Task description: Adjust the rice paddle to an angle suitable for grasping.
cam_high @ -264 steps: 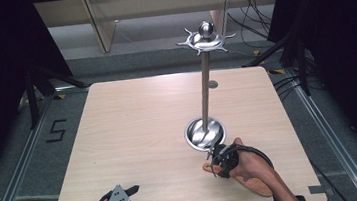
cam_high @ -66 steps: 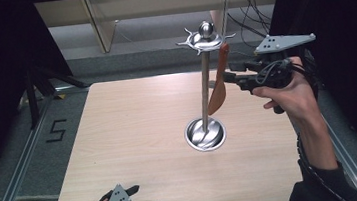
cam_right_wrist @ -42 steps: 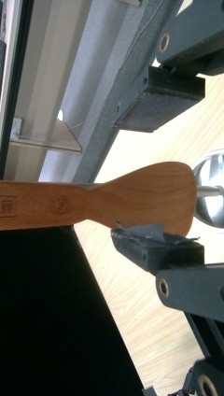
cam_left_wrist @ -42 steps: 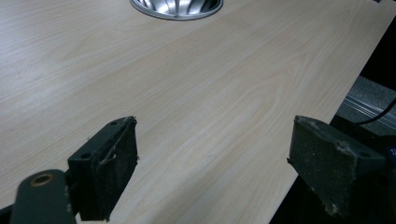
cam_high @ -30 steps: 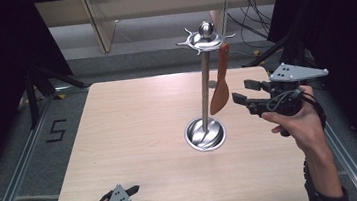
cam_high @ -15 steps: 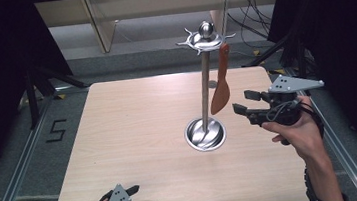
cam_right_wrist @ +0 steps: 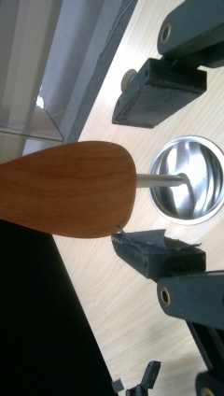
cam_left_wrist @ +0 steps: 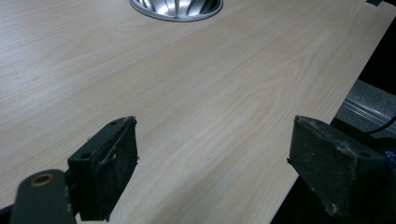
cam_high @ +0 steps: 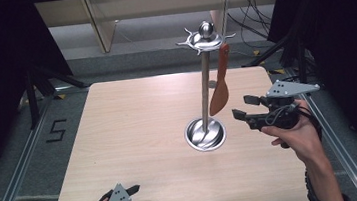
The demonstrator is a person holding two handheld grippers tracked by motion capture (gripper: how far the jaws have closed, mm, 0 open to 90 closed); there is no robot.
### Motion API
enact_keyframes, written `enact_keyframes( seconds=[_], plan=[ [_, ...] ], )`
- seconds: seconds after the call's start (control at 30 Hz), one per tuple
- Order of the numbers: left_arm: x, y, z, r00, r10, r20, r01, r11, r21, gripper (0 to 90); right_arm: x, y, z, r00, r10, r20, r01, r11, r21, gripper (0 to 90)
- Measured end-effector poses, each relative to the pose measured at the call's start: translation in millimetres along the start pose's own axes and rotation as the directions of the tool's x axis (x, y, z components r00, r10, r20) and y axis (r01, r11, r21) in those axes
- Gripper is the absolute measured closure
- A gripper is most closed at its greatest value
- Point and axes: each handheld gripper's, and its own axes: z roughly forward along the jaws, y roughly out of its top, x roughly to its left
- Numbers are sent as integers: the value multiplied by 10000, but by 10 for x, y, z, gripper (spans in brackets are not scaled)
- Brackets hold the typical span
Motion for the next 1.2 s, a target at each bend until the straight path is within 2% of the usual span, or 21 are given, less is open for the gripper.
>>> enact_keyframes(
  seconds=[0.1, 0.13, 0.17, 0.23, 0.37, 0.43, 0.47, 0.57, 0.6, 0.73, 0.8, 0.87, 0.9, 0.93, 0.97, 1.0, 1.03, 1.07, 1.1, 1.17, 1.2],
  plan=[
    [-1, 0, -3, 10000, 3, -24, -3, 10000, 19, 148, -15, -10, 3, 9997, -52, -226, 56, 9999, 153, 369],
    [1, 0, -3, 10000, 6, -35, -6, 10000, 18, 148, -20, -14, -8, 9998, -179, -68, 180, 9995, 254, 369],
    [3, -1, -4, 10000, 16, -37, -15, 10000, 23, 149, -1, -27, 3, 9999, 71, -82, -70, 9998, 199, 367],
    [-2, 0, -4, 10000, -55, -40, 54, 10000, -54, 149, -18, -35, 4, 9998, -177, -94, 180, 9993, 325, 366],
    [1, 2, -6, 10000, 11, -49, -11, 10000, 7, 149, 18, -75, 25, 9999, 143, 93, -143, 9999, 23, 365],
    [1, 3, -4, 10000, 6, -52, -6, 10000, 4, 148, 0, -85, 17, 9998, -181, -10, 181, 9996, 216, 366],
    [2, 4, -4, 10000, 3, -49, -3, 10000, 0, 148, 27, -103, 25, 10000, 82, 21, -82, 9998, 173, 365],
    [5, 9, -6, 10000, 21, -69, -21, 10000, 48, 149, 16, -140, 40, 10000, -97, 1, 97, 9997, 227, 363],
    [5, 10, -6, 10000, 29, -74, -28, 10000, 49, 148, 34, -155, 41, 9999, 136, -93, -132, 9993, 341, 363],
    [11, 14, -5, 10000, 83, -29, -83, 9999, 70, 149, 50, -237, 81, 10000, 91, -18, -90, 9993, 354, 361],
    [-2, 8, 2, 9998, -212, -49, 213, 9998, 37, 149, 73, -285, 98, 9998, 123, -160, -113, 9979, 638, 358],
    [11, 13, -3, 10000, 66, -41, -66, 10000, 63, 149, 73, -336, 128, 9997, -61, -219, 75, 9977, 667, 355],
    [-12, 4, 6, 9993, -382, -7, 382, 9993, -4, 149, 92, -353, 131, 9997, 133, -225, -116, 9972, 744, 354],
    [-3, 6, 2, 9994, -337, 27, 336, 9994, 44, 149, 90, -366, 130, 9996, 103, -276, -79, 9963, 851, 353],
    [25, 13, -10, 9999, 64, -123, -62, 9999, 122, 148, 91, -387, 143, 9996, 98, -255, -80, 9974, 712, 351],
    [24, 13, -7, 10000, -39, -78, 39, 10000, 58, 149, 104, -395, 129, 9989, 308, -341, -274, 9950, 962, 351],
    [29, 14, -6, 10000, -22, -62, 22, 10000, 82, 148, 88, -414, 148, 9996, 22, -287, -2, 9975, 702, 351],
    [20, 14, -3, 9999, -90, -67, 90, 10000, 0, 148, 106, -422, 133, 9989, 294, -378, -256, 9949, 976, 348],
    [16, 15, -7, 9999, -43, -98, 43, 10000, 13, 148, 90, -435, 151, 9991, 41, -416, -7, 9966, 819, 345],
    [20, 18, -12, 10000, 44, -75, -43, 10000, 60, 149, 125, -458, 153, 9987, 346, -367, -310, 9950, 950, 343],
    [20, 19, -9, 10000, 21, -77, -21, 10000, 42, 149, 112, -463, 152, 9990, 103, -427, -57, 9943, 1062, 342]
  ],
)
